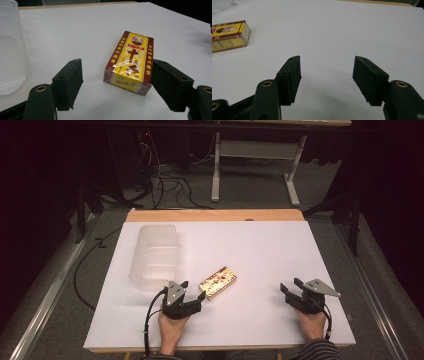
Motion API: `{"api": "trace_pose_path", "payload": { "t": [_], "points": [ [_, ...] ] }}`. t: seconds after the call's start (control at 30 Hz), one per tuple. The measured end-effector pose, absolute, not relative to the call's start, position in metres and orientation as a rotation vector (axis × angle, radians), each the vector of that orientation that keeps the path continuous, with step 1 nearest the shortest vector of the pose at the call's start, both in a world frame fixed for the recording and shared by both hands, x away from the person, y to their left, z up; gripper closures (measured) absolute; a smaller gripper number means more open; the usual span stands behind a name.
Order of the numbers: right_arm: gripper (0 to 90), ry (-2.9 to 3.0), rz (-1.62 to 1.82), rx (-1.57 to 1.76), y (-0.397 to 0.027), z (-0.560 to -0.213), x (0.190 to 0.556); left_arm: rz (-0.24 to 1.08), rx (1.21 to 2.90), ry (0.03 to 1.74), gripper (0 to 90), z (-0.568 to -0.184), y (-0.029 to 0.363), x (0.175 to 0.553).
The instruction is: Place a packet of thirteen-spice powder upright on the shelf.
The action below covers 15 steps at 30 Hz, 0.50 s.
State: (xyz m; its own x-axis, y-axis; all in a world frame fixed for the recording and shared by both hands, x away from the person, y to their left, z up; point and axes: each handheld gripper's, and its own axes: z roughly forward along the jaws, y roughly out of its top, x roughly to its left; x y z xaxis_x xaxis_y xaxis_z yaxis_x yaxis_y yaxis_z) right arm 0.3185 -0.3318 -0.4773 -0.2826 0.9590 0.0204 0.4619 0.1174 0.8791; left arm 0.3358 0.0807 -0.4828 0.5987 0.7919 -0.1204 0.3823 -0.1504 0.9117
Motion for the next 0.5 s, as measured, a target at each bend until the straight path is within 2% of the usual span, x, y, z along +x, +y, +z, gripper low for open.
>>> {"api": "trace_pose_path", "payload": {
  "t": [0.5],
  "points": [
    [37.9, 1.799, 1.111, 1.382, -0.3324, -0.4771, 0.3174, 0.488, 1.832, 0.984, 25.3, -0.4826, 0.0742, 0.3396]
  ]
}}
